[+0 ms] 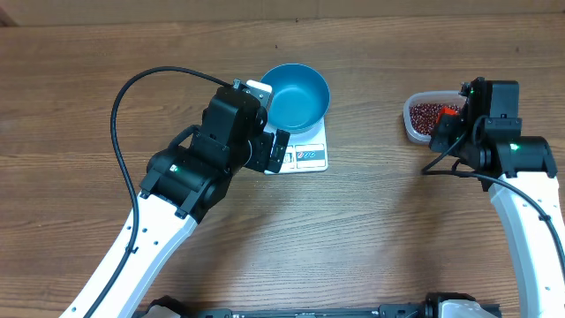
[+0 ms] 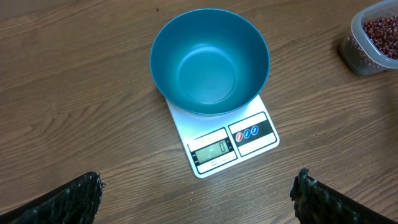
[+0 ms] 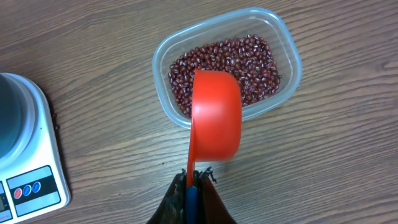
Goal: Scoop item into bowl and weigh 150g on scale
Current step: 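Lower the red scoop into the red beans with the right gripper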
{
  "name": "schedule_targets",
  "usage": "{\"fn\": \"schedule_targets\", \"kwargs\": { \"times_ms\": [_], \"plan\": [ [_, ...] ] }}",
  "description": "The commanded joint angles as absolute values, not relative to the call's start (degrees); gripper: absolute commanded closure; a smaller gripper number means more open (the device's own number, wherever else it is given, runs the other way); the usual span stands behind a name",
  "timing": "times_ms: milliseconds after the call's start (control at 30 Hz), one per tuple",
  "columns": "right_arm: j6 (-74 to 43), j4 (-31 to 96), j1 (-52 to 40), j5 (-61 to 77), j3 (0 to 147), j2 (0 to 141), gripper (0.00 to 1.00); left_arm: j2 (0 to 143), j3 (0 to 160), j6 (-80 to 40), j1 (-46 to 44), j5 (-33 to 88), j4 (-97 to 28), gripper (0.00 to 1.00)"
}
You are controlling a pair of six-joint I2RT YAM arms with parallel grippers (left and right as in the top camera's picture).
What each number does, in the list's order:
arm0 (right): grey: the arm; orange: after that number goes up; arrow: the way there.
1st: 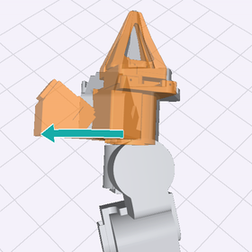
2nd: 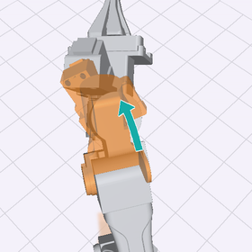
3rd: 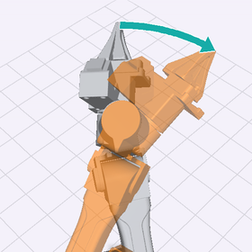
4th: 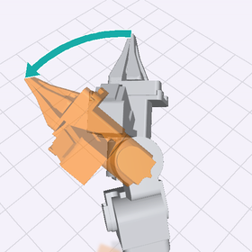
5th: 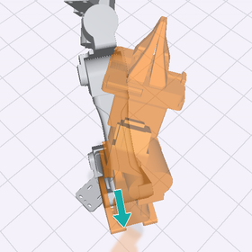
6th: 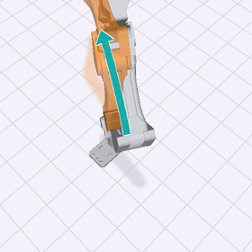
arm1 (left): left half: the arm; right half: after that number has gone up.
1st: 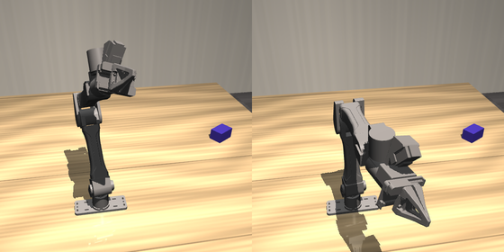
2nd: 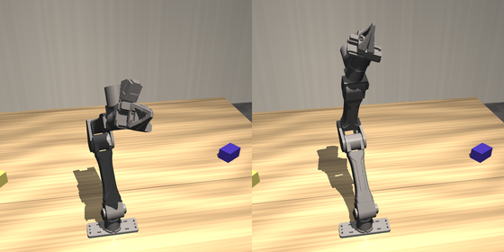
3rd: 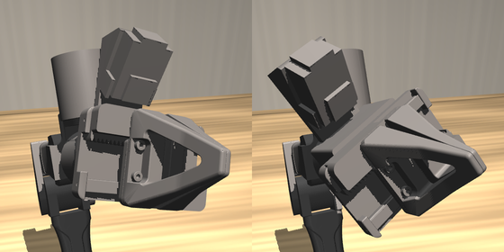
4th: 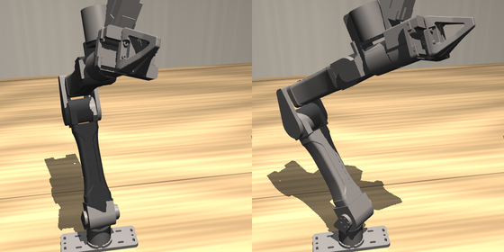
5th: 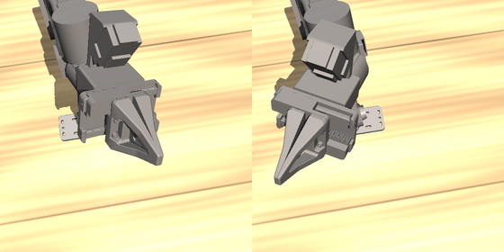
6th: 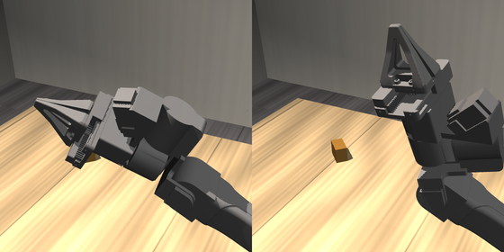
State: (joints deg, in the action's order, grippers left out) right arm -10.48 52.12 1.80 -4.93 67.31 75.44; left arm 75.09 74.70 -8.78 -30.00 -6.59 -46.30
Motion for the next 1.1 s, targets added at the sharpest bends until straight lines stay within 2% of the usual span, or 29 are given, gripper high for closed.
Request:
{"fn": "schedule_targets", "kwargs": {
  "times_ms": [0, 1067],
  "plan": [
    [-10.4, 51.8, 2.0, -5.5, 69.1, 75.5, 0.96, 74.2, 75.9, -7.7, -29.9, -6.1, -46.2, 0.00],
    [-8.8, 48.5, 2.0, -5.6, 69.0, 75.6, 0.96, 74.2, 75.9, -7.7, -29.9, -6.1, -46.3, 0.00]
  ]
}}
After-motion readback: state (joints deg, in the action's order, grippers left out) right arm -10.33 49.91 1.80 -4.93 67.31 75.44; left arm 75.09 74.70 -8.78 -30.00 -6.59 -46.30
